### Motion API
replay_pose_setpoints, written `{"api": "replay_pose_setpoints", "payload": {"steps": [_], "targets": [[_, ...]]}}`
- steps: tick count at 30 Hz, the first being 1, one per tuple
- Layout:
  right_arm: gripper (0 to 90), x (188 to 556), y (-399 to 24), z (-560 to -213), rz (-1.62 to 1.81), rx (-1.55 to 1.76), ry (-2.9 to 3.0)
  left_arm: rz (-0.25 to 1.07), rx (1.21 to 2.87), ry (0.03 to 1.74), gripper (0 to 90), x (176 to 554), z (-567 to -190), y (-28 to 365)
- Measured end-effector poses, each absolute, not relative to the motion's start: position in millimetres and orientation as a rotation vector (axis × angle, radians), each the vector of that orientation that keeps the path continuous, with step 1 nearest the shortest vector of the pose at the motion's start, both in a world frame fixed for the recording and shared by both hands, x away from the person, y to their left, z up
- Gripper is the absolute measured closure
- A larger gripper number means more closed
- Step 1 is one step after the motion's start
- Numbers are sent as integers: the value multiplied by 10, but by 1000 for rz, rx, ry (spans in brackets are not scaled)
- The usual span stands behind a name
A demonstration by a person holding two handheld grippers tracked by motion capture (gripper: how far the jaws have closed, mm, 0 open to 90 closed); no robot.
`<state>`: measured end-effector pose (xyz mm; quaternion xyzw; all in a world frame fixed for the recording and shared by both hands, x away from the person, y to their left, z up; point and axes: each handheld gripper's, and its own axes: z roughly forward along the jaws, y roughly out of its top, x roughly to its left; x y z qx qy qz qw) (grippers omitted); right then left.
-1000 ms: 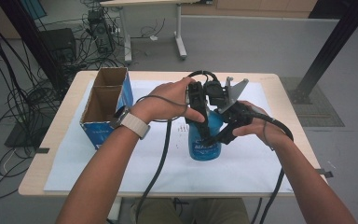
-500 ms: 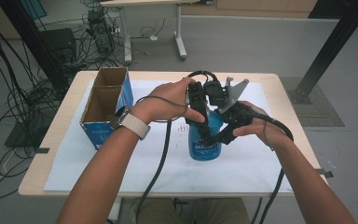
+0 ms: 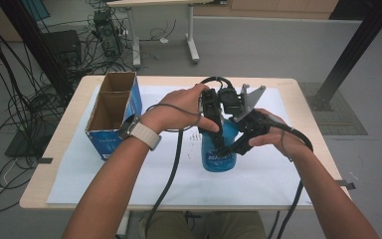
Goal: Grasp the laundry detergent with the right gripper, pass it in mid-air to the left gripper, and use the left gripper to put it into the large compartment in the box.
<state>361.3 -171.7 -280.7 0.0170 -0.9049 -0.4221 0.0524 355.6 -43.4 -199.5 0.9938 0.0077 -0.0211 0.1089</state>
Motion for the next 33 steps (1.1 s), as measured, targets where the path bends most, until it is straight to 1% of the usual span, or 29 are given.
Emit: {"api": "replay_pose_setpoints", "payload": {"steps": [33], "targets": [[435,3636,-1718,-2835,-1337,83,-2727,-56,2957,48,378,3553,-1970,-464]]}}
